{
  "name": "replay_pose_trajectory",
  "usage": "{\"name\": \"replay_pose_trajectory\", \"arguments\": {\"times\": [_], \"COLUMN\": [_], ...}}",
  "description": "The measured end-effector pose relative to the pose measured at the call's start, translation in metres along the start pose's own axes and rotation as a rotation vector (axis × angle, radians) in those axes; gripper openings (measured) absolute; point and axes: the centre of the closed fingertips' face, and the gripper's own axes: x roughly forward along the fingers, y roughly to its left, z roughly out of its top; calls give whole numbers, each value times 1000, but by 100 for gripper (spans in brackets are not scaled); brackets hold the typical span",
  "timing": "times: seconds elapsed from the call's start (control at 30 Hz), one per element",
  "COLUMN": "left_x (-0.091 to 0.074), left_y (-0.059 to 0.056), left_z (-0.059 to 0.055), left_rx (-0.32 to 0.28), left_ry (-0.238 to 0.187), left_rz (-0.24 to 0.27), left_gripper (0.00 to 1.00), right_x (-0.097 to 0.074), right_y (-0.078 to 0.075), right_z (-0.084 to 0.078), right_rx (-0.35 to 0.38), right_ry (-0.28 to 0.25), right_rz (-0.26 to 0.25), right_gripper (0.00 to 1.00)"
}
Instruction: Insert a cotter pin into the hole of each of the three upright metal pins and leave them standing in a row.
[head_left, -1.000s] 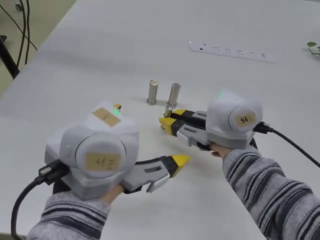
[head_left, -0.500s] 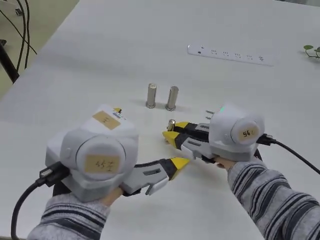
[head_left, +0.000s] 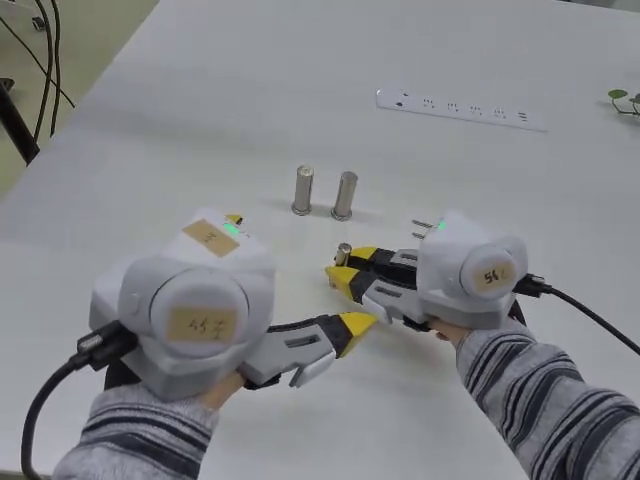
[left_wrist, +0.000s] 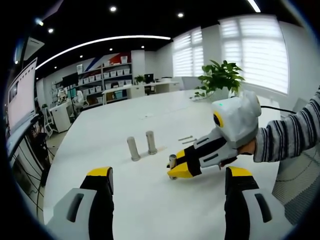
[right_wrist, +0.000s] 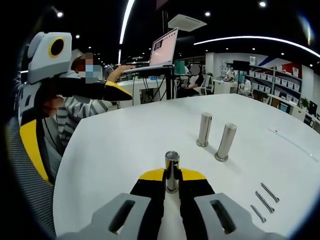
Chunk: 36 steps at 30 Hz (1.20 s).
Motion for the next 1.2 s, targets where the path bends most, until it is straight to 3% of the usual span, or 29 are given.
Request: {"name": "replay_pose_trajectory", "arguments": {"times": [0.13,0.27,0.5,0.57,0.63,0.83,1.2], "left_x": [0,0,0,-1,-1,-1,-4], "left_y": [-1,-1,0,0,1,1,2], "left_z": [0,-1,0,4,3,3,2], "left_rx": [4,7,-3,-22,-18,-23,-26], "left_ry": [3,6,1,-20,-15,-13,-12], "left_rz": [-3,-2,-1,-4,-1,-4,-3], "left_gripper": [91,91,91,91,91,91,90], "right_x": [0,-1,-12,-19,-24,-46,-74], "right_y": [-1,-2,-2,-6,-11,-34,-69], "right_z": [-4,-7,-4,-8,-7,-16,-30], "right_rx": [-7,-3,-28,5,-21,27,31], "right_ry": [21,34,43,84,82,172,308], "right_rz": [-4,-7,-1,-8,-17,-76,-134], "right_gripper": [5,12,17,20,22,27,21]}}
